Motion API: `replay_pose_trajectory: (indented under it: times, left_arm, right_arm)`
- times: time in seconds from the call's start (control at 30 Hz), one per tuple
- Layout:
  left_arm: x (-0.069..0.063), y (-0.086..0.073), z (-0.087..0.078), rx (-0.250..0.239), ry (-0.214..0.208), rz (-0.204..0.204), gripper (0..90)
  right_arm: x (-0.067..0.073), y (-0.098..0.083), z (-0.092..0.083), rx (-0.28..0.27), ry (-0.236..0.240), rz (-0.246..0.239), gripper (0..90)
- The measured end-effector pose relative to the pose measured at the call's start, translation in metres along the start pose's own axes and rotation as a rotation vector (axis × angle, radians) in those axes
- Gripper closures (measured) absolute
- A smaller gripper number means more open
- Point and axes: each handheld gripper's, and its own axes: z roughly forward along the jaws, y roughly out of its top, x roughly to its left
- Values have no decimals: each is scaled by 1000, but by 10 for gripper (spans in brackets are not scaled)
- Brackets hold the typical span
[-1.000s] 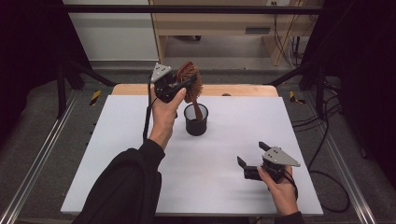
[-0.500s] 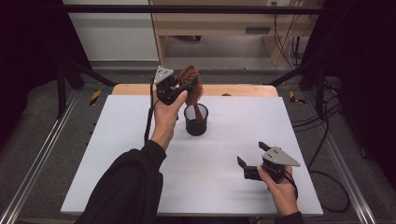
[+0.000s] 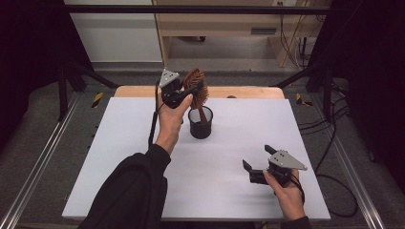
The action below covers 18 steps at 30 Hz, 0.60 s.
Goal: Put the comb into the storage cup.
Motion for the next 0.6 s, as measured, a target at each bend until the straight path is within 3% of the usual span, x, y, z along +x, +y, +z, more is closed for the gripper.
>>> replay_pose_trajectory:
  times: [0.6]
  left_arm:
    - [1,-5,2,6,4,-5,507]
  right_arm:
    - [0,0,0,1,1,0,36]
